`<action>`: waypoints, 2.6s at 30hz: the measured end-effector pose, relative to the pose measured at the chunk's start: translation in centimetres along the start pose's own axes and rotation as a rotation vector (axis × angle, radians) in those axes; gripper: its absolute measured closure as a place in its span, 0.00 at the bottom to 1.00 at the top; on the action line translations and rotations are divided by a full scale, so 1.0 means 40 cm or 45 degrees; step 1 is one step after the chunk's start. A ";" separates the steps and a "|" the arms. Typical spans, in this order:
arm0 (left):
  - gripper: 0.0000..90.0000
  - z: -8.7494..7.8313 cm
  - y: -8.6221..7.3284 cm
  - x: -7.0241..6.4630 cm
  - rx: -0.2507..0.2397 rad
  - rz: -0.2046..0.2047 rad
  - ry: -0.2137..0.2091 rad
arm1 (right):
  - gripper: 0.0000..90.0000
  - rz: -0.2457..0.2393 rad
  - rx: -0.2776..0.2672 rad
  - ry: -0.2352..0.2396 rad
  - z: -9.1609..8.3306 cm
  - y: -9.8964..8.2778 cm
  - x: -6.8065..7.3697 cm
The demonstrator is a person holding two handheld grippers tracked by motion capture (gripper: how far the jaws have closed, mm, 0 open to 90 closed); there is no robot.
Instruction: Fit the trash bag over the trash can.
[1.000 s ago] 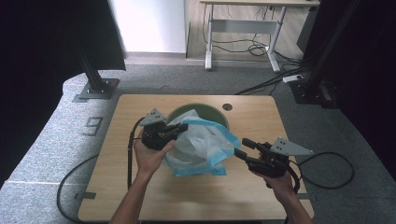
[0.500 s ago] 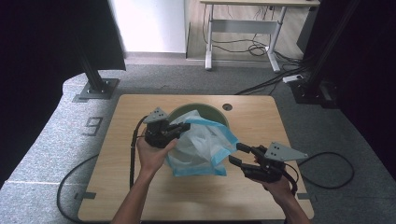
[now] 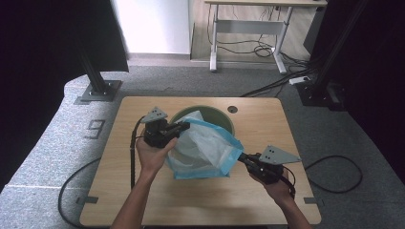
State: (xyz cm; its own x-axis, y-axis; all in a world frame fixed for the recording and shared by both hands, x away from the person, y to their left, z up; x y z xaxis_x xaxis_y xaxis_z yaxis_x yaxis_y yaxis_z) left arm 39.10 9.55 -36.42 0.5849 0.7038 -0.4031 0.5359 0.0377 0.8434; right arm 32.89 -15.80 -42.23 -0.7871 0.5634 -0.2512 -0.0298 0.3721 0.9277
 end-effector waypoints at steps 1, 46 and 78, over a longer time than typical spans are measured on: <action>0.99 -0.002 0.003 0.007 -0.008 -0.006 0.005 | 0.99 -0.005 0.004 -0.001 -0.002 -0.004 -0.001; 0.99 -0.021 0.010 0.051 -0.017 -0.041 0.030 | 0.61 0.216 -0.101 -0.038 -0.097 -0.044 -0.159; 0.99 -0.024 -0.001 0.074 -0.005 -0.043 -0.038 | 0.98 0.276 0.032 0.056 0.029 -0.058 -0.128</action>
State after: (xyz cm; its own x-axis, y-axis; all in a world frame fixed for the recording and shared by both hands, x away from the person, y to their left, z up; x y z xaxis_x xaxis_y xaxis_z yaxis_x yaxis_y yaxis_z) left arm 40.24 12.31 -37.31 0.5845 0.6804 -0.4420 0.5536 0.0638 0.8303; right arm 37.71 -18.68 -43.41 -0.7993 0.5999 -0.0336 0.1583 0.2642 0.9514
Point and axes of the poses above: each handheld gripper's, and its own axes: z roughly forward along the jaws, y roughly out of its top, x roughly to its left, the point moved 6 cm from there along z, roughly forward along the jaws, and after that the axes turned 11 degrees about -z, right-handed, at the moved point
